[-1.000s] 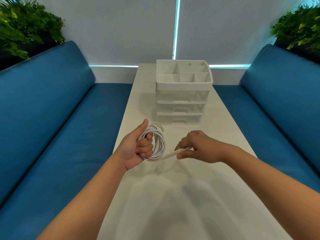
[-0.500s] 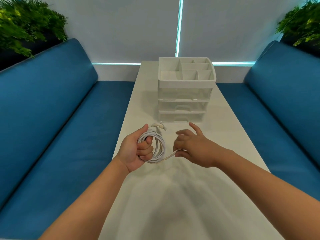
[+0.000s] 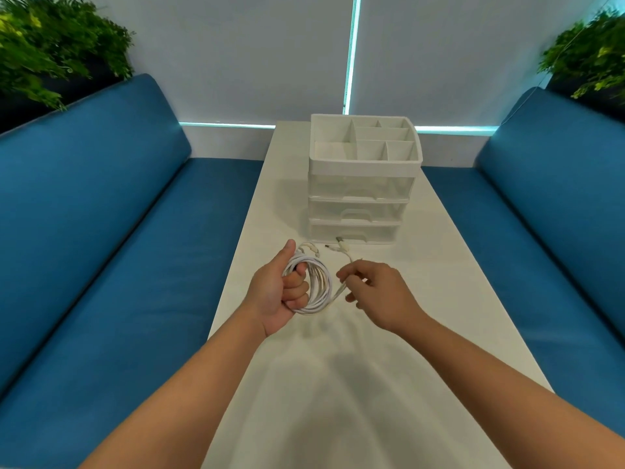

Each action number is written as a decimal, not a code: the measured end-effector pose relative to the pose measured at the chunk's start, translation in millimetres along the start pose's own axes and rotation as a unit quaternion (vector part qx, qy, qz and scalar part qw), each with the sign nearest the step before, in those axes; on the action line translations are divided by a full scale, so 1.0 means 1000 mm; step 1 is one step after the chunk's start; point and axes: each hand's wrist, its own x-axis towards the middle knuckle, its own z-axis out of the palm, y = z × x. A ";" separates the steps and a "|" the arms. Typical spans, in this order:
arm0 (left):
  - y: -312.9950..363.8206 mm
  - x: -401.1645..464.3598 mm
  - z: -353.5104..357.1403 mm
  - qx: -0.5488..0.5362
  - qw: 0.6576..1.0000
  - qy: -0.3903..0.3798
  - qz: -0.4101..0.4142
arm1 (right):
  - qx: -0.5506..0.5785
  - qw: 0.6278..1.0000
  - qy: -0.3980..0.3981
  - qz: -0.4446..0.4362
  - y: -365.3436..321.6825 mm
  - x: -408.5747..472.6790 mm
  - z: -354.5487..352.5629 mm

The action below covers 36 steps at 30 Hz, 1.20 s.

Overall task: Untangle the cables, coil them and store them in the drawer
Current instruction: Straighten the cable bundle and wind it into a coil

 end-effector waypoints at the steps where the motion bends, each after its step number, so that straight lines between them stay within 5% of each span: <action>1: -0.004 0.000 0.001 -0.009 1.000 -0.001 0.000 | 0.084 0.996 0.013 0.027 0.000 -0.001 0.003; 6: -0.013 0.001 0.007 -0.073 0.997 -0.007 0.002 | 0.306 0.948 0.077 0.050 -0.005 -0.007 0.012; 12: -0.014 0.001 0.014 -0.109 0.994 -0.024 -0.001 | 0.370 0.922 0.112 0.025 -0.015 -0.005 0.008; 18: -0.013 0.007 0.015 -0.137 0.990 -0.027 -0.021 | 0.241 0.967 0.042 -0.072 -0.007 -0.007 -0.001; 24: -0.011 0.010 0.016 -0.141 0.990 -0.009 -0.018 | 0.108 0.985 0.084 -0.103 -0.005 -0.006 0.001; 33: -0.009 0.003 0.017 -0.149 0.988 -0.044 -0.027 | 0.261 0.964 -0.047 0.008 -0.007 -0.002 -0.005; 36: -0.008 0.001 0.020 -0.163 0.986 -0.039 -0.005 | 0.266 0.964 -0.003 -0.025 -0.007 -0.003 -0.001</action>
